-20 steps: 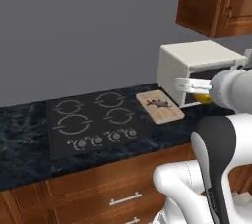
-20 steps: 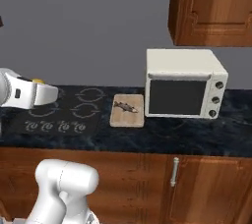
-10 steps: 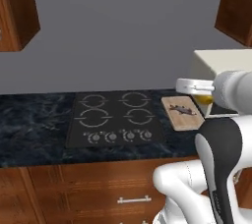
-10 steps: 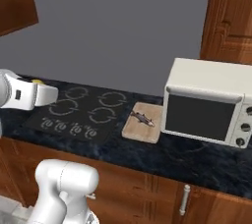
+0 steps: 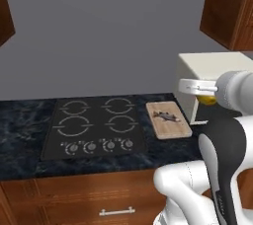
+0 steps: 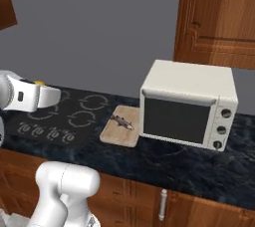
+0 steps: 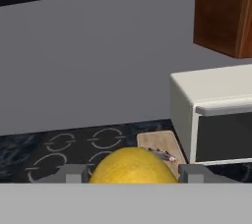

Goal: Retrieve a lemon from the fridge and place it on the cutting board with the fish.

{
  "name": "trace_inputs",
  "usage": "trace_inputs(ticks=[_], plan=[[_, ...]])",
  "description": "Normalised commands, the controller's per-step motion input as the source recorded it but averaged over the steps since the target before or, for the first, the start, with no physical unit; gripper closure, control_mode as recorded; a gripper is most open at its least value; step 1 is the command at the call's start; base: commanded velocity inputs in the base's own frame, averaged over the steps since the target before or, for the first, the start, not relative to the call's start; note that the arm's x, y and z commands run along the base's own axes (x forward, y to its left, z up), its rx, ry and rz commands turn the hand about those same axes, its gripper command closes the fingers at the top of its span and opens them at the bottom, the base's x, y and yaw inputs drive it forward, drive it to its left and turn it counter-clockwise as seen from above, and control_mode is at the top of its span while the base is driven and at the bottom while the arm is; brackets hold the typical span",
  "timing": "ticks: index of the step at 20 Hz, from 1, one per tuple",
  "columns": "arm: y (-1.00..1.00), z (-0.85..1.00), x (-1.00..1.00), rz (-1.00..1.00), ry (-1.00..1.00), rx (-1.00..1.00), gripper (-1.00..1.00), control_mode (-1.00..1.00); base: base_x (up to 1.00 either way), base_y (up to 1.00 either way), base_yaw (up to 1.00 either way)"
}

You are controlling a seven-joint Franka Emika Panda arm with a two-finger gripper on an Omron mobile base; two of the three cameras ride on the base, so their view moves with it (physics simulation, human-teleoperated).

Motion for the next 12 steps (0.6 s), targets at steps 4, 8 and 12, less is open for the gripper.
trace_inputs(ticks=[4, 8, 12], plan=[[0.00, 0.00, 0.00, 0.00, 0.00, 0.00, 1.00, 1.00, 0.42, -0.14, -0.04], [0.00, 0.00, 0.00, 0.00, 0.00, 0.00, 1.00, 1.00, 0.29, -0.47, -0.08], [0.00, 0.00, 0.00, 0.00, 0.00, 0.00, 1.00, 1.00, 0.08, -0.50, -0.14]])
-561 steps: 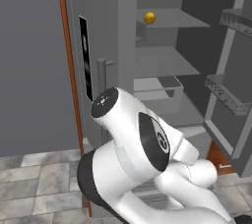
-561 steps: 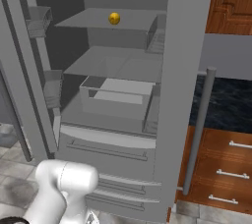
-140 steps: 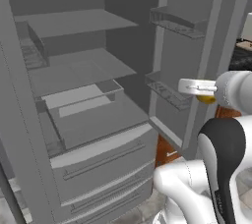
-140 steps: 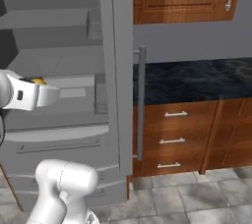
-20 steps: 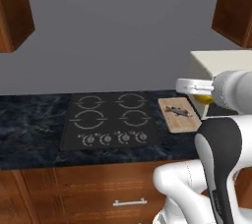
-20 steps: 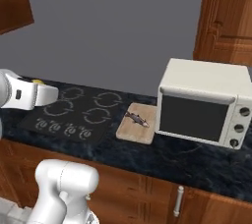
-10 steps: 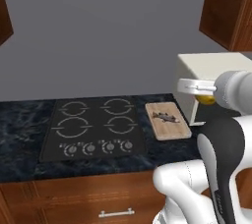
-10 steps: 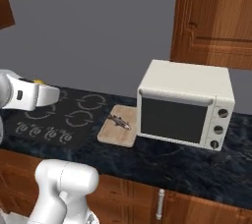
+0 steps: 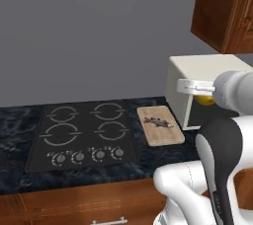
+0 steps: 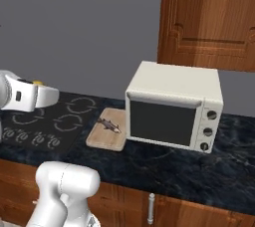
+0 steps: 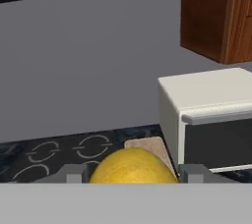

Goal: Retrieve a lemon from the fridge and place it on the cutting board with the fish.

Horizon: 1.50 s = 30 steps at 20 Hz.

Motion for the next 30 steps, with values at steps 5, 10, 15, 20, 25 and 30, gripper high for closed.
trace_inputs(ticks=[5, 10, 15, 20, 25, 30], plan=[[0.00, 0.00, 0.00, 0.00, 0.00, 0.00, 1.00, 1.00, 0.07, -0.23, -0.10], [0.00, 0.00, 0.00, 0.00, 0.00, 0.00, 1.00, 1.00, 0.00, 0.00, 0.00], [-0.01, -0.02, 0.31, 0.00, 0.28, 0.01, 1.00, -1.00, 0.00, 0.00, 0.00], [0.00, 0.00, 0.89, -0.05, 0.51, 0.03, 1.00, -1.00, 0.00, 0.00, 0.00], [0.00, -0.09, 0.47, -0.06, 0.34, 0.06, 1.00, -1.00, 0.00, 0.00, 0.00], [0.04, -0.60, 0.32, -0.16, 0.20, 0.01, 1.00, -1.00, 0.00, 0.00, 0.00]])
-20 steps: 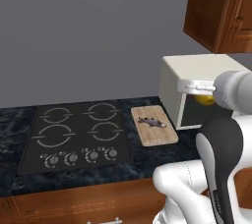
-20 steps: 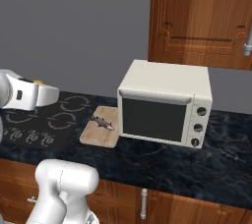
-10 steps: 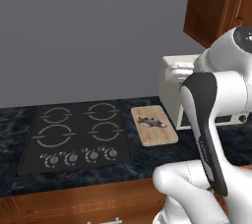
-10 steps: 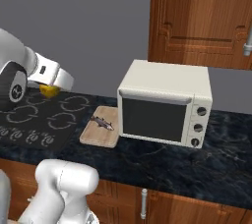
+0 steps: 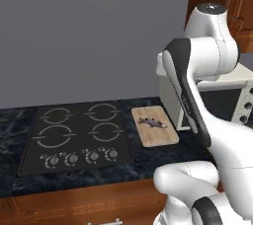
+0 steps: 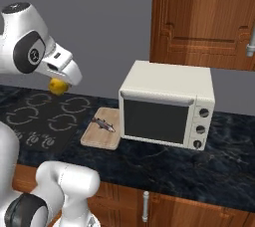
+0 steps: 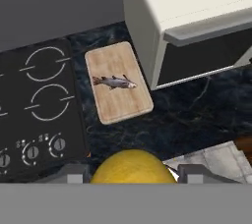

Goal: Retrieve a lemon from the fridge and place it on the cutting board with the fish.

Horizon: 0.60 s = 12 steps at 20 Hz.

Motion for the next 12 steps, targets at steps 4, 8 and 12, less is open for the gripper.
trace_inputs(ticks=[4, 8, 12], plan=[[0.00, -0.76, 0.34, -0.34, 0.18, 0.00, 1.00, -1.00, 0.00, 0.00, 0.00], [0.00, -0.54, 0.42, -0.31, 0.15, 0.00, 1.00, -1.00, 0.00, 0.00, 0.00], [0.00, -0.49, 0.52, -0.21, 0.11, 0.00, 1.00, -1.00, 0.00, 0.00, 0.00]])
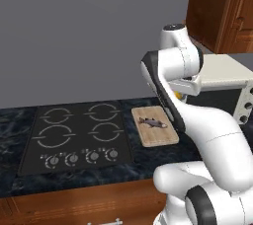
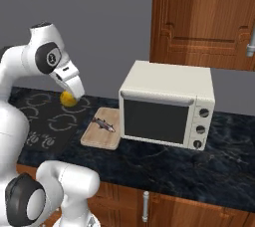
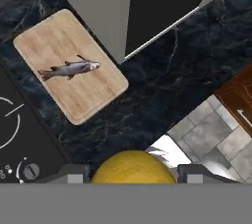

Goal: Retrieve a lemon from the fridge and place it on the cutting board with the fish.

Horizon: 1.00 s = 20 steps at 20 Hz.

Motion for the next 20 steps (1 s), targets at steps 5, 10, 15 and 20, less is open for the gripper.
trace_inputs(ticks=[5, 10, 15, 20], plan=[[-0.05, -0.62, 0.58, -0.20, 0.16, 0.02, 1.00, -1.00, 0.00, 0.00, 0.00], [-0.14, -0.60, 0.61, -0.14, 0.06, 0.00, 1.00, -1.00, 0.00, 0.00, 0.00], [-0.10, -0.57, 0.62, -0.07, 0.01, 0.00, 1.00, -1.00, 0.00, 0.00, 0.00], [0.00, -0.48, 0.74, -0.09, 0.00, 0.00, 1.00, -1.00, 0.00, 0.00, 0.00]])
